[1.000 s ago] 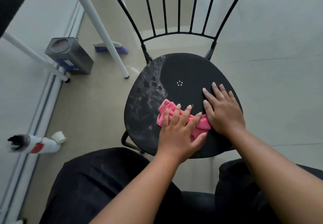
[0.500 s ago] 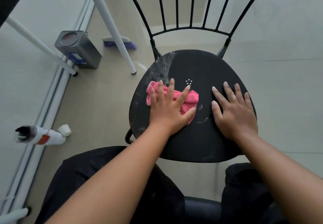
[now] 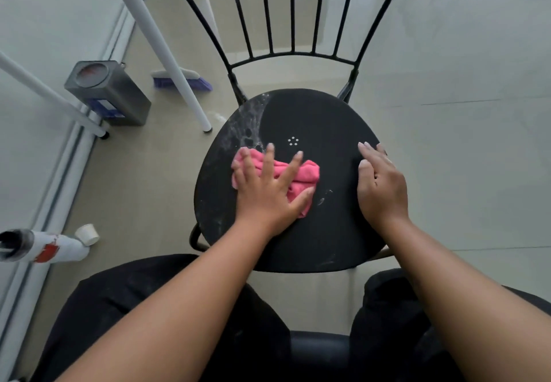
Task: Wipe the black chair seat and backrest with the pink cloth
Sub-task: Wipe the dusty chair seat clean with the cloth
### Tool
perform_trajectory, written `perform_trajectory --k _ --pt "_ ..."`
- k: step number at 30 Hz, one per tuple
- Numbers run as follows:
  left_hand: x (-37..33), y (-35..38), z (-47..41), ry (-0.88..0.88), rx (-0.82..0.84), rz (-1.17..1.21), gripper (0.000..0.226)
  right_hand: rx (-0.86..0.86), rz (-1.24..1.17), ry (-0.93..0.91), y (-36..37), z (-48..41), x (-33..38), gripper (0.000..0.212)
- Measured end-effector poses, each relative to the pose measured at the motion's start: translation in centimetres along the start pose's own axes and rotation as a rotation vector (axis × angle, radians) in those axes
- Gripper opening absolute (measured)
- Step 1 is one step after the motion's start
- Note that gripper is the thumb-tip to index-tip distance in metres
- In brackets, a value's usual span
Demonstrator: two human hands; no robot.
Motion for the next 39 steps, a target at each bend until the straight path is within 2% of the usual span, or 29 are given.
perform_trajectory --k 4,7,12,15,17,21,26,28,30,33,37,39 --pt "-5.2 0.8 2.9 0.21 -0.029 0.004 0.063 -0.037 -0.019 -0.013 -0.5 0.0 -0.2 0.052" --pt "-2.9 1.2 6.2 0.279 -0.056 0.003 0.061 0.037 0.071 -0.053 0.0 0.0 -0.2 0.047" --pt "4.1 0.8 6.2 0.1 -0.023 -0.053 0.072 0.211 0.472 -0.187 2.2 0.1 0.1 0.048" --pt "2.4 0.3 3.5 -0.048 -0.007 -0.023 0.077 0.223 0.53 -0.172 2.2 0.0 0.3 0.049" --pt "-0.8 0.6 2.1 -0.05 -0.004 -0.002 0.078 0.229 0.536 -0.163 2.2 -0.1 0.2 0.049" --pt "-3.9 1.3 4.0 0.083 -0.078 0.032 0.074 0.247 0.545 -0.146 2.3 -0.2 0.2 0.048" --pt "0.9 2.1 10.7 0.354 -0.026 -0.056 0.069 0.275 0.579 -0.128 2.3 -0.1 0.4 0.051" --pt "3.6 1.8 10.0 0.302 0.0 -0.057 0.069 0.282 0.591 -0.127 2.4 0.0 0.4 0.052" --pt "5.2 1.0 7.1 0.129 0.007 -0.045 0.07 0.278 0.603 -0.127 2.5 0.0 0.4 0.052" --pt "3.4 -0.2 1.2 -0.048 0.015 -0.024 0.073 0.269 0.611 -0.131 2.7 -0.2 0.3 0.052" --pt "-2.9 -0.2 -3.0 -0.001 0.023 0.009 0.074 0.252 0.597 -0.126 2.5 -0.2 0.2 0.051" --pt "-3.5 -0.1 -2.4 0.028 -0.009 0.005 0.071 0.235 0.582 -0.129 2.4 -0.2 0.3 0.05"
Point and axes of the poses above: each hand's wrist, its own z-axis away from the middle knuckle, its own y-axis out of the palm, x = y × z, the point moved 4 cm from there along -z, towards the middle knuckle, and after that the axes turned 12 degrees about -y, right-handed, at the moved point
